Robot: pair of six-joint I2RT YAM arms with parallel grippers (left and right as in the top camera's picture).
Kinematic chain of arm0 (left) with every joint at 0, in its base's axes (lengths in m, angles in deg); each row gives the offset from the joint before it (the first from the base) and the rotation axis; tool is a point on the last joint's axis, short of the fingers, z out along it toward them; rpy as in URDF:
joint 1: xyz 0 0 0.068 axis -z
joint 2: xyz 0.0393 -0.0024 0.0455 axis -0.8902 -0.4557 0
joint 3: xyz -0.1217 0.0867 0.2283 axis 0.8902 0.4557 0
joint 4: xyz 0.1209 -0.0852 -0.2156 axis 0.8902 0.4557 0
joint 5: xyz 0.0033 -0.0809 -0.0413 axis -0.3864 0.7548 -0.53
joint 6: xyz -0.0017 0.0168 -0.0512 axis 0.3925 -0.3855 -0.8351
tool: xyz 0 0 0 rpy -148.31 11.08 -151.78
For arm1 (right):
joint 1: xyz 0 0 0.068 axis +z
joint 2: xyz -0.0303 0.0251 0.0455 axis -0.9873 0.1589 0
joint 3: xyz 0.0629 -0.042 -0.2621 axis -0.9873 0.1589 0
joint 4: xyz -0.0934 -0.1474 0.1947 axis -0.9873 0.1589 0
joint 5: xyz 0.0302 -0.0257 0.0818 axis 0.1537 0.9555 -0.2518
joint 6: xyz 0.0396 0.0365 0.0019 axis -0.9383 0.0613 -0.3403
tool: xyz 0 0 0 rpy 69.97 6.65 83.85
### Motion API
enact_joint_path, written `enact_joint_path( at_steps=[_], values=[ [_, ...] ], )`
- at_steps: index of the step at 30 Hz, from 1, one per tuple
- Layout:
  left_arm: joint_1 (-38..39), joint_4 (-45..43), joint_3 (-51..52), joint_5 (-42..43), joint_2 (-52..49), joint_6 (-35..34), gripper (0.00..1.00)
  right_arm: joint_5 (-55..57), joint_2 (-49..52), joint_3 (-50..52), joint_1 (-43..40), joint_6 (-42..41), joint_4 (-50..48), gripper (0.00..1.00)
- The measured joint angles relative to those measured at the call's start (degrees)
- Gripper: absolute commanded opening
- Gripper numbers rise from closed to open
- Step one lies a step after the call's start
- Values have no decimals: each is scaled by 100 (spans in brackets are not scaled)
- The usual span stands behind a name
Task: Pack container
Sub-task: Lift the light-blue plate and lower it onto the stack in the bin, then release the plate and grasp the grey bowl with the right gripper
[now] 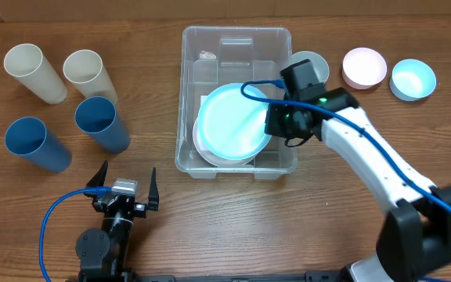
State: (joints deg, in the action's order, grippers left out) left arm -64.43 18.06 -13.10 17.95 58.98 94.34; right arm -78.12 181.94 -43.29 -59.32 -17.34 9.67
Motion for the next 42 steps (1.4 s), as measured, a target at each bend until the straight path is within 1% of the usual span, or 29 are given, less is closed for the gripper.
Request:
enact_joint_path(
  at_steps=[1, 4, 6, 10, 14, 17, 21, 27, 29, 32, 37, 42],
  values=[
    [0, 0, 0, 2, 2, 0, 100, 0, 94, 0, 15, 7, -26, 37],
    [0, -2, 0, 0, 0, 0, 100, -37, 323, 0, 33, 31, -116, 47],
    [0, -2, 0, 2, 0, 0, 100, -46, 389, 0, 59, 39, -111, 54],
    [0, 0, 0, 2, 2, 0, 100, -114, 404, 0, 72, 203, -114, 62],
    [0, 0, 0, 0, 2, 0, 100, -221, 404, 0, 72, 404, -76, 66],
    [0, 0, 0, 0, 2, 0, 100, -284, 404, -39, 72, 511, 74, 67],
    [0, -2, 0, 2, 2, 0, 100, -295, 415, -361, 81, 645, 442, 68],
    [0, -2, 0, 2, 2, 0, 100, -210, 461, -1744, 162, 844, 1172, 70],
    [0, -2, 0, 2, 2, 0, 100, 24, 459, -2284, 173, 807, 1381, 72],
    [0, -2, 0, 2, 2, 0, 100, 584, 459, -2752, 85, 654, 1576, 74],
    [0, -2, 0, 0, 2, 0, 100, 1394, 459, -2898, -638, 284, 1467, 77],
    [0, -2, 0, 0, 2, 0, 100, 1742, 459, -2896, -1644, -76, 839, 81]
  ],
)
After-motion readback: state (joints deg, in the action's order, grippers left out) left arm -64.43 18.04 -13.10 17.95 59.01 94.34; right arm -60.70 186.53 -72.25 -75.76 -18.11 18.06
